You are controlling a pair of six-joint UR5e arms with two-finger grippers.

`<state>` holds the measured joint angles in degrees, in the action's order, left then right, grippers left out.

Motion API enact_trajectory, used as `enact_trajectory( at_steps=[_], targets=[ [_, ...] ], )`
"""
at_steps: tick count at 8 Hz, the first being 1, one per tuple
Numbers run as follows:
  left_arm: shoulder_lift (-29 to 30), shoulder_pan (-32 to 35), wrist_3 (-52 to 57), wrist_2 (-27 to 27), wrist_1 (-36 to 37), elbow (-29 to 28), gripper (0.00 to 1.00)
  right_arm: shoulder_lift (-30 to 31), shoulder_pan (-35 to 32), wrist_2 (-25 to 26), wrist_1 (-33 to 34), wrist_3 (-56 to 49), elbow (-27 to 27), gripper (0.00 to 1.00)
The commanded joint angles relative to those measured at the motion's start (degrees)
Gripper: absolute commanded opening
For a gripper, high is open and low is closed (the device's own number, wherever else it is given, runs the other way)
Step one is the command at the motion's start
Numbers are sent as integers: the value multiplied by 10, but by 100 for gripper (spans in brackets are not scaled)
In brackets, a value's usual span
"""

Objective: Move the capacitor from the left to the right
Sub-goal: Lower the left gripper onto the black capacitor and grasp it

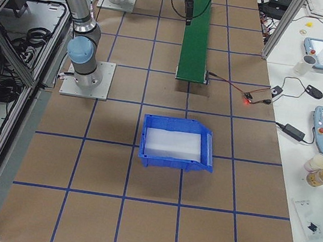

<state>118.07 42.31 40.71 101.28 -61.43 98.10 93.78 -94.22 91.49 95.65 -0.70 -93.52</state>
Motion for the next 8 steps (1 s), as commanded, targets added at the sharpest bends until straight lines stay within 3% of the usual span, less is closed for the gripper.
enact_trajectory(
  at_steps=[1, 5, 7, 8],
  targets=[
    [15, 0, 6, 4, 1, 2, 86, 0, 0, 0, 0, 0, 0, 100],
    [23, 0, 9, 5, 2, 1, 85, 1, 0, 2, -3, -1, 0, 100],
    [22, 0, 13, 6, 1, 1, 0, 1, 0, 3, -3, -1, 0, 100],
    [22, 0, 11, 23, -2, 1, 0, 1, 0, 5, -2, -2, 0, 100]
  ],
)
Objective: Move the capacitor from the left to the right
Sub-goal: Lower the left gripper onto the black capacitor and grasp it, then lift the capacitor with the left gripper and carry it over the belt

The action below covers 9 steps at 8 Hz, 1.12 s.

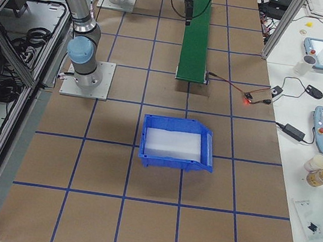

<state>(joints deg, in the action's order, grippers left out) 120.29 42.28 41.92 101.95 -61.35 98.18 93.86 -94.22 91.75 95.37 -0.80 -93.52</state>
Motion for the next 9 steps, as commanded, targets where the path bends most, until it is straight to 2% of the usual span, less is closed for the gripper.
enact_trajectory(
  at_steps=[1, 2, 4, 5, 6, 7, 8, 9],
  targets=[
    [-5, 0, 0, 37, -6, -1, 0, 0, 0, 0, 2, 0, 0, 100],
    [-24, 0, 2, 38, -17, -1, 0, 0, 0, -1, 1, 0, 0, 100],
    [-117, 19, 4, 22, -115, -5, 0, 0, 0, -1, 2, 0, 0, 100],
    [-170, 61, 2, -19, -126, -6, 0, 0, 0, 1, 1, -1, 1, 100],
    [-201, 124, -6, -30, -123, -7, 0, 0, 0, 0, 1, 0, 0, 100],
    [-209, 185, -28, -35, -116, -7, 0, 0, 0, -1, 0, 0, 0, 100],
    [-207, 229, -60, -91, -112, -7, 0, 0, 0, 2, -1, -1, 0, 100],
    [-200, 257, -132, -117, -96, -6, 0, -1, 0, 3, 0, -1, 0, 100]
  ],
)
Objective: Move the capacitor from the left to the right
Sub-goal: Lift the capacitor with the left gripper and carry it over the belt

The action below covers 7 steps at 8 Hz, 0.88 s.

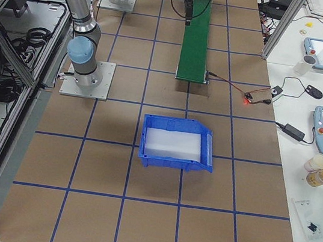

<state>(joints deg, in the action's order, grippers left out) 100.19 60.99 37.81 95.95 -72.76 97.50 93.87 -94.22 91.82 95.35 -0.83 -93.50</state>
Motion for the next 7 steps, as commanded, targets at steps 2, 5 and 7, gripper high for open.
enact_trajectory(
  at_steps=[2, 5, 7],
  targets=[
    [28, 115, -105, -58, 30, 1, 0, 0, 0, 4, 1, 0, 0, 100],
    [86, 125, -111, -59, 44, -1, 0, -1, 0, 4, 1, 0, 0, 100],
    [101, 129, -111, -86, 66, -1, 0, -1, 0, 5, 1, 0, 0, 100]
  ],
)
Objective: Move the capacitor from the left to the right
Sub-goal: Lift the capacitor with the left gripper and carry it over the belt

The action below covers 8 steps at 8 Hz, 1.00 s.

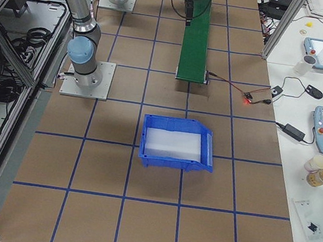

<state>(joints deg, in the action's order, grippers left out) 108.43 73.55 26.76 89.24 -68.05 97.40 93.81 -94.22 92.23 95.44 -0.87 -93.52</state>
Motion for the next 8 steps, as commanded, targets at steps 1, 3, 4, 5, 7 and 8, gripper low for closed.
enact_trajectory(
  at_steps=[1, 3, 4, 5, 7, 8],
  targets=[
    [35, 5, 0, -19, 37, 0, 0, 0, 0, 1, 0, 0, 0, 100],
    [44, 5, -3, -19, 37, 0, 28, 0, 0, 1, 0, 0, 0, 100],
    [36, 7, -35, -16, 30, 0, 87, 0, 0, 1, 0, 0, 0, 100],
    [22, 14, -63, -10, 7, 0, 100, 0, 0, 1, -1, 0, 0, 100],
    [-33, 26, -87, 1, -64, 0, 100, 0, 0, 1, -1, 0, 0, 100],
    [-65, 28, -89, 28, -86, 1, 100, 0, 0, 1, -1, 1, 0, 100]
  ],
)
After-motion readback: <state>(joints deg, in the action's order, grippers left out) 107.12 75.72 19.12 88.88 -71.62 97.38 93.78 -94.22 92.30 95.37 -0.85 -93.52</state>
